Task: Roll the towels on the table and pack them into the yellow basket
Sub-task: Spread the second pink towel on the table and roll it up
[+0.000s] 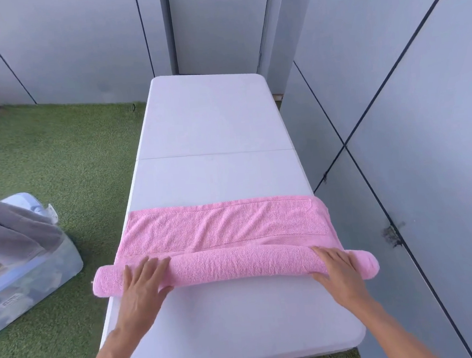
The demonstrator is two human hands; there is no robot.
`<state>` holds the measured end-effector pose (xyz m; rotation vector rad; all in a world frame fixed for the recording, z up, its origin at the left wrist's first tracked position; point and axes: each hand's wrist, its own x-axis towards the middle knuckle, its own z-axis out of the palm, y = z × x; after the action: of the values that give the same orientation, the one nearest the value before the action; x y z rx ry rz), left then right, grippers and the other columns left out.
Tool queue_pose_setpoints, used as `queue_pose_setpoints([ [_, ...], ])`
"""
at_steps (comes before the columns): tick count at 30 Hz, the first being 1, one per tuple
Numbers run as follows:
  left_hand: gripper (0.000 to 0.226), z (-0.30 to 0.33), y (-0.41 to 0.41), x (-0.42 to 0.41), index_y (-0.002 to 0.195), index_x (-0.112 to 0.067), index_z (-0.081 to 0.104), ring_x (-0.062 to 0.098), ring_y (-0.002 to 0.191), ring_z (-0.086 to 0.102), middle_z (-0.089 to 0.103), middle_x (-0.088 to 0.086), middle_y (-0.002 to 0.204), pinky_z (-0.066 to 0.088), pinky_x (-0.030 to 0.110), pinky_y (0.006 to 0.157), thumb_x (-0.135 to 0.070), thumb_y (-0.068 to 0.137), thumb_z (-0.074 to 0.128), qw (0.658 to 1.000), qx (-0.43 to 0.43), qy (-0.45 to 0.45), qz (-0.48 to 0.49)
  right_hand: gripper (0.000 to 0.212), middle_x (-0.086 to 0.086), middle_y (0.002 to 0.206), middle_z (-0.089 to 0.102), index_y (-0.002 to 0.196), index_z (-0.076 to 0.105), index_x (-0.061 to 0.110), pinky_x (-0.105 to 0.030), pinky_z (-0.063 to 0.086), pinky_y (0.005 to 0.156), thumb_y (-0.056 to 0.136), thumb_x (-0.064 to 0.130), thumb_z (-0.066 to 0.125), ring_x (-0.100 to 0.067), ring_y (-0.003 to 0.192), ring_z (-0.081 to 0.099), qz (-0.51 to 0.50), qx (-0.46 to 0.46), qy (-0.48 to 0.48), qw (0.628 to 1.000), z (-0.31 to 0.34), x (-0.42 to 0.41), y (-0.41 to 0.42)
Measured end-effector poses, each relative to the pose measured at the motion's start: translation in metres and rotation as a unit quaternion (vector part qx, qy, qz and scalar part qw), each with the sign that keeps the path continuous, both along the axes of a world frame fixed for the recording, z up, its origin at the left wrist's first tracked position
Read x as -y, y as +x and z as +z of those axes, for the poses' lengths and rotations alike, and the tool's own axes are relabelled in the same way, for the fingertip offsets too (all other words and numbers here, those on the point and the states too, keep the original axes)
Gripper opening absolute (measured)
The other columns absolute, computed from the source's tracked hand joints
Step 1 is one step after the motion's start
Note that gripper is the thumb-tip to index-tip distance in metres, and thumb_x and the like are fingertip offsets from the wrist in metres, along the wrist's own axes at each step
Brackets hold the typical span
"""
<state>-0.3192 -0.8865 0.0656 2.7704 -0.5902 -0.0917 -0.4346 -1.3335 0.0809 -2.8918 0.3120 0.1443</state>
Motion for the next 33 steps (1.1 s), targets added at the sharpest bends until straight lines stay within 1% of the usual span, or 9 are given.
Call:
queue_pose_setpoints([
  [5,0.047,0.015,0.017,-0.009,0.123,-0.021,0.060,0.025,0.110,0.054,0.062,-0.003,0.107,0.027,0.052,0.108,-0.028,0.080,0.074,0.995,-0.102,0.013,0.015,0.083,0.017,0.120,0.058,0.126,0.054,0.033,-0.025,0.040,0.094,0.061,0.084,0.048,-0.009,0.110,0.054,0.008,-0.152,0.150,0.977,0.035,0.017,0.016],
  [9,0.042,0.030,0.044,-0.020,0.126,-0.030,0.056,0.021,0.109,0.057,0.060,-0.002,0.114,0.039,0.034,0.096,-0.028,0.086,0.068,0.978,-0.203,-0.043,-0.008,0.037,0.026,0.112,0.057,0.103,0.055,0.046,-0.025,0.040,0.097,0.074,0.048,0.076,-0.004,0.111,0.053,-0.029,-0.190,0.266,0.945,0.046,0.018,0.022],
  [12,0.035,0.027,0.042,-0.016,0.119,-0.031,0.065,0.026,0.113,0.057,0.062,-0.001,0.117,0.037,0.045,0.101,-0.017,0.087,0.067,0.994,-0.043,-0.097,0.036,0.031,0.013,0.119,0.060,0.116,0.060,0.032,-0.035,0.041,0.101,0.086,0.040,0.065,-0.011,0.115,0.054,-0.064,0.005,0.184,0.981,0.026,0.016,0.021],
  [14,0.039,0.020,0.030,-0.017,0.129,-0.042,0.055,0.022,0.137,0.038,0.046,-0.008,0.142,0.023,0.051,0.112,-0.044,0.091,0.057,0.998,-0.007,-0.060,0.021,0.033,0.011,0.120,0.059,0.121,0.059,0.026,-0.039,0.037,0.103,0.091,0.040,0.059,-0.016,0.119,0.053,-0.031,0.071,0.096,0.992,0.016,0.009,0.013],
  [17,0.074,0.007,0.015,-0.022,0.148,-0.038,0.027,0.022,0.147,0.011,0.019,-0.004,0.155,0.013,0.050,0.115,-0.053,0.084,0.061,0.998,-0.050,0.018,-0.026,0.063,0.015,0.135,0.045,0.140,0.042,0.028,-0.040,0.021,0.112,0.085,0.056,0.057,-0.012,0.132,0.037,0.008,-0.006,0.011,1.000,0.011,-0.001,0.003],
  [20,0.087,0.009,0.018,-0.014,0.144,-0.025,0.040,0.032,0.136,0.037,0.048,0.008,0.142,0.029,0.057,0.107,-0.022,0.069,0.083,0.998,-0.030,0.051,-0.017,0.069,0.010,0.139,0.045,0.144,0.037,0.024,-0.039,0.021,0.110,0.084,0.049,0.062,-0.015,0.132,0.036,0.012,-0.038,-0.027,0.999,0.009,-0.006,0.006],
  [27,0.047,0.034,0.039,-0.005,0.119,-0.028,0.060,0.018,0.103,0.056,0.063,-0.007,0.107,0.040,0.031,0.090,-0.003,0.080,0.066,0.995,-0.080,0.065,-0.002,0.071,0.007,0.111,0.060,0.119,0.054,0.026,-0.036,0.045,0.089,0.073,0.079,0.047,-0.017,0.105,0.055,0.029,-0.195,0.059,0.979,0.029,0.006,0.012],
  [31,0.046,0.047,0.049,-0.019,0.125,-0.030,0.059,0.011,0.115,0.053,0.059,-0.013,0.123,0.040,0.027,0.097,-0.010,0.084,0.064,0.965,-0.247,0.069,-0.057,0.052,0.019,0.126,0.048,0.132,0.049,0.029,-0.019,0.034,0.095,0.085,0.038,0.069,-0.004,0.117,0.045,-0.014,-0.216,0.224,0.950,0.048,0.009,0.000],
  [33,0.043,0.041,0.047,-0.022,0.124,-0.029,0.061,0.016,0.115,0.056,0.062,-0.011,0.123,0.041,0.032,0.098,-0.008,0.086,0.062,0.986,-0.166,-0.004,-0.029,0.052,0.022,0.127,0.046,0.132,0.048,0.034,-0.020,0.030,0.100,0.085,0.031,0.070,-0.004,0.124,0.042,-0.036,-0.166,0.245,0.954,0.050,0.008,-0.004],
])
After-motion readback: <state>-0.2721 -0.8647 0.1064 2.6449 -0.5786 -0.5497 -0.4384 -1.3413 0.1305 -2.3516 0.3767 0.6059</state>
